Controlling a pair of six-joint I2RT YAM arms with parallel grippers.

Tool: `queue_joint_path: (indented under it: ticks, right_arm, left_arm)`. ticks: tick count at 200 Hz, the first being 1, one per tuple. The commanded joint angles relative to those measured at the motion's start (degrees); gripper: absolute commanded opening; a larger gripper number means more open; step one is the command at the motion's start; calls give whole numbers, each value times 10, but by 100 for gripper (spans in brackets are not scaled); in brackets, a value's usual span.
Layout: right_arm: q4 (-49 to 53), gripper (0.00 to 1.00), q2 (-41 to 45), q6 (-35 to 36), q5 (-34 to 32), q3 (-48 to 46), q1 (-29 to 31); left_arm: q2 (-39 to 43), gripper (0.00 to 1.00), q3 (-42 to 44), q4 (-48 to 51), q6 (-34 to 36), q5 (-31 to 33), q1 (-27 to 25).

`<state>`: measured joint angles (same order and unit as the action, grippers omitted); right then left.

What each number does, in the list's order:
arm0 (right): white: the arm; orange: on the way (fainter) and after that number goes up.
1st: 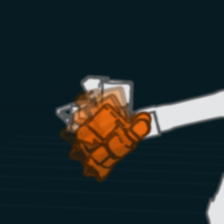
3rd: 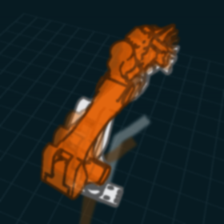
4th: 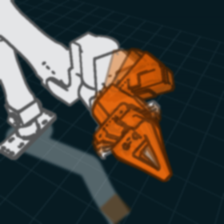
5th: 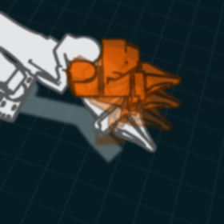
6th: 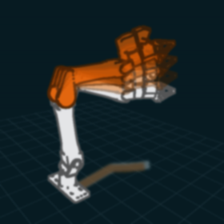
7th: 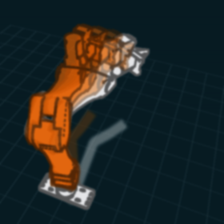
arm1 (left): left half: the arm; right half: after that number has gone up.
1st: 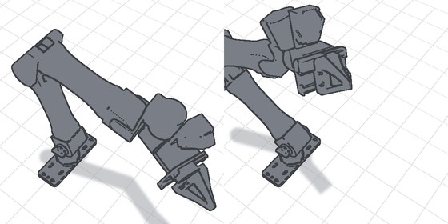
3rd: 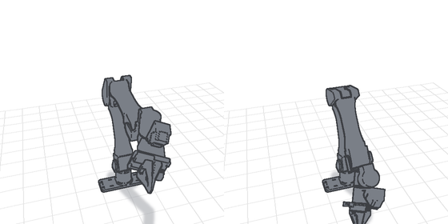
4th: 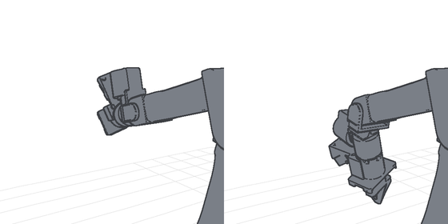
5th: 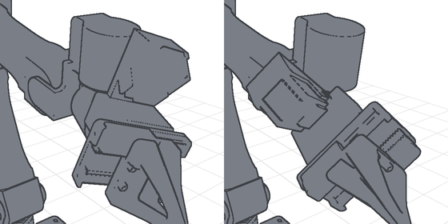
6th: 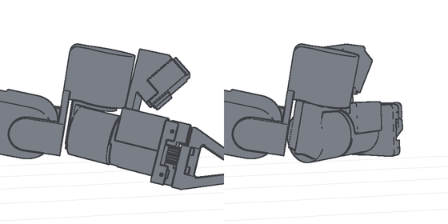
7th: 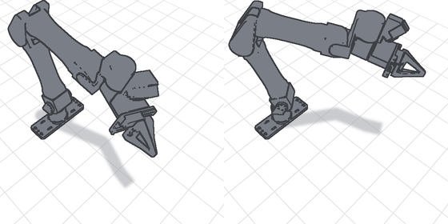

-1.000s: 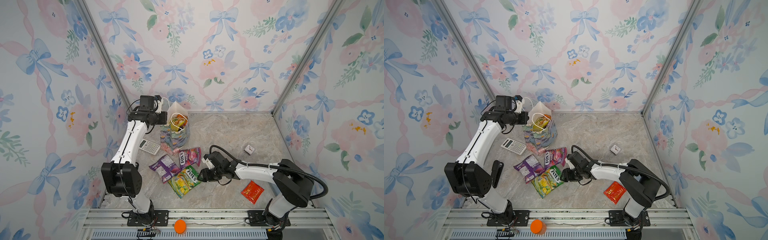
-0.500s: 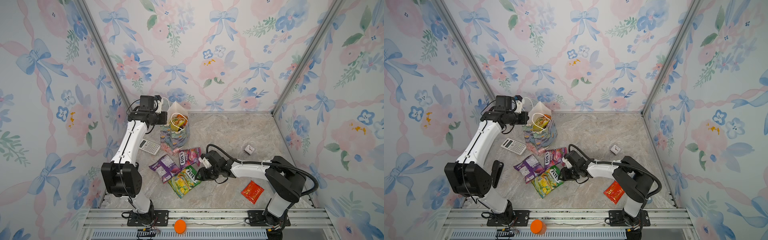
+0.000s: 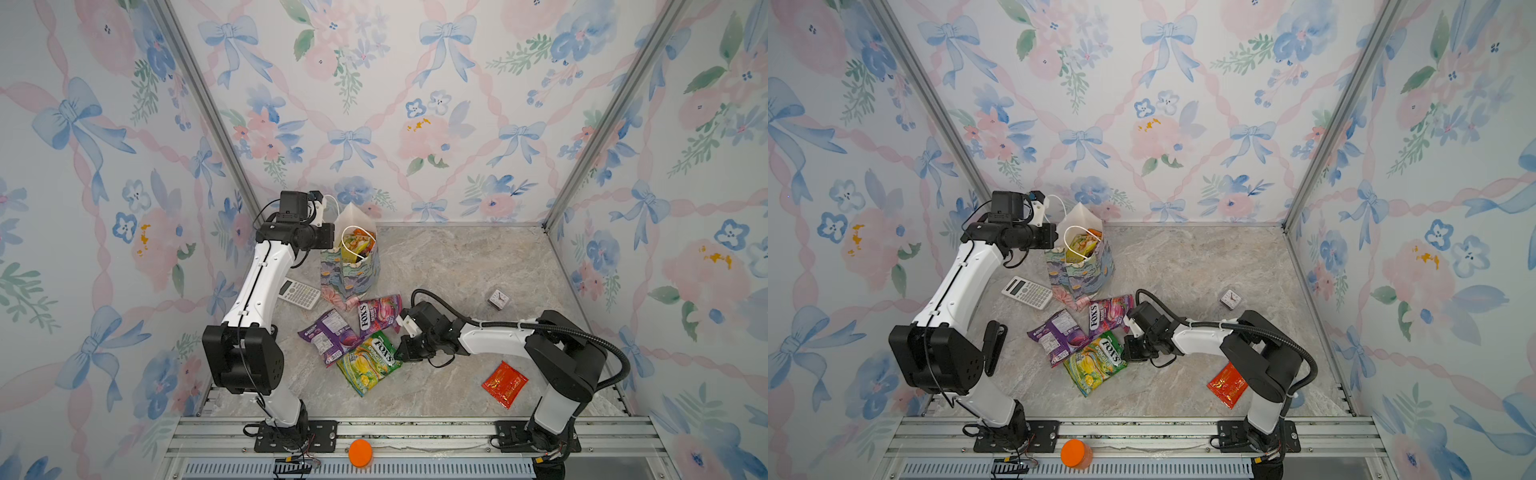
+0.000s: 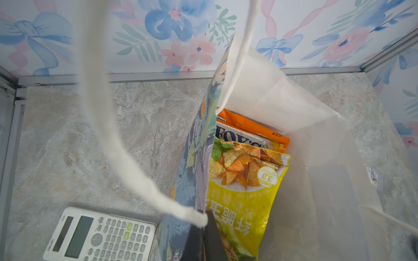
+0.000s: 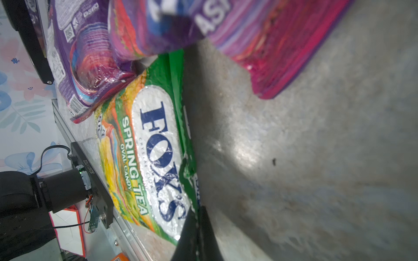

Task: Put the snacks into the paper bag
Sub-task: 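Close the right gripper on the green Fox's bag and lift it, then carry the green Fox's bag with the right gripper over the paper bag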

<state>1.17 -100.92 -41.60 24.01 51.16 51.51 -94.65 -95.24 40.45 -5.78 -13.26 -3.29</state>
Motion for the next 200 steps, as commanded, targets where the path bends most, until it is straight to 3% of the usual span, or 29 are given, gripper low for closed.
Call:
queue_joint_path:
  ticks: [1, 81, 200]
  right_arm:
    - [29, 0, 30, 18, -14, 13, 6]
    - [149, 0, 137, 97, -90, 23, -4]
    - [297, 0, 272, 171, -121, 115, -71]
  left_arm:
    - [11, 0, 9, 10, 0, 3, 3]
    - [11, 0, 9, 10, 0, 2, 3]
    - [8, 0, 8, 10, -2, -2, 3]
